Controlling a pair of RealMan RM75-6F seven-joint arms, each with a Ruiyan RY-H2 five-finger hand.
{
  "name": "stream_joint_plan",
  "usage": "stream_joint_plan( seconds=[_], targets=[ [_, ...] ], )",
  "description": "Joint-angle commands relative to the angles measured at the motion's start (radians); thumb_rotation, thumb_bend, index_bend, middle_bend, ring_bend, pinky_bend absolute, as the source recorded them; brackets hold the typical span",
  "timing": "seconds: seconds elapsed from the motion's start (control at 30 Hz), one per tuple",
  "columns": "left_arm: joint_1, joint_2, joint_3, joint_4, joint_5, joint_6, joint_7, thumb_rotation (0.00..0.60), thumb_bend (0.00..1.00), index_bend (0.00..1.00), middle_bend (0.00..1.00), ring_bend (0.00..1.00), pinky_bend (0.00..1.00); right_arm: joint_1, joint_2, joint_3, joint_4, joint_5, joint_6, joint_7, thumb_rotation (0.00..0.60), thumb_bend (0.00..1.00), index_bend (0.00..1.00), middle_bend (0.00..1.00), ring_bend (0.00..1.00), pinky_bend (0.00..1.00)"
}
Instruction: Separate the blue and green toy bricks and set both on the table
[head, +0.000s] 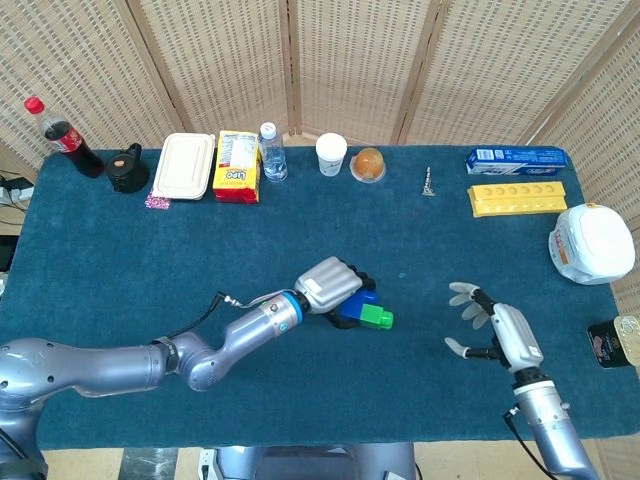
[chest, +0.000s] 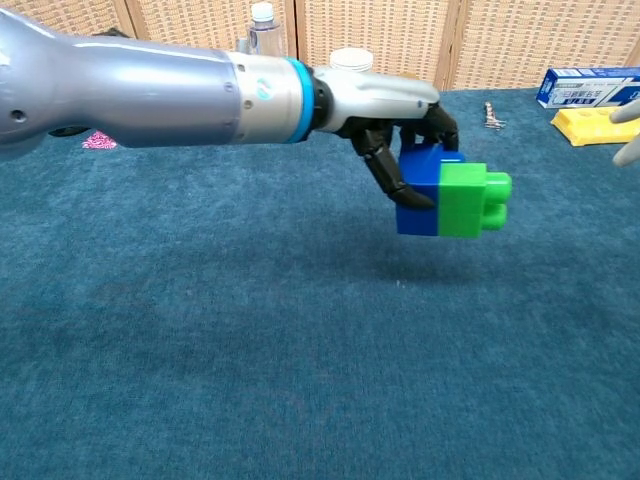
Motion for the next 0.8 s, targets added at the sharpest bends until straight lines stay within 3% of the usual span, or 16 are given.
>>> stream_joint_plan(
  seconds=[0.03,0.53,0.8],
  targets=[
    [-0.041,-0.027,-0.008,0.025,-0.044,-0.004,0.003,0.426,0.40,0.50,0.42,0.39,0.43,0.012,-0.013,0.000,0.005,0.013,-0.015,-0.009,0.600,0.25,0.25,0.38,0.49,0.52],
    [-0.191,-0.107,0.016,0.089,-0.288,0.050,0.109,0.416,0.40,0.50,0.42,0.39,0.43,0.055,-0.086,0.020,0.041,0.092,-0.059,-0.049,0.600,0.25,0.29,0.41,0.53,0.55],
    [-0.247,-0.128,0.031,0.104,-0.397,0.095,0.162,0.400,0.40,0.50,0.42,0.39,0.43,0.077,-0.098,0.026,0.034,0.132,-0.094,-0.074,0.600,0.25,0.29,0.41,0.50,0.47]
  ],
)
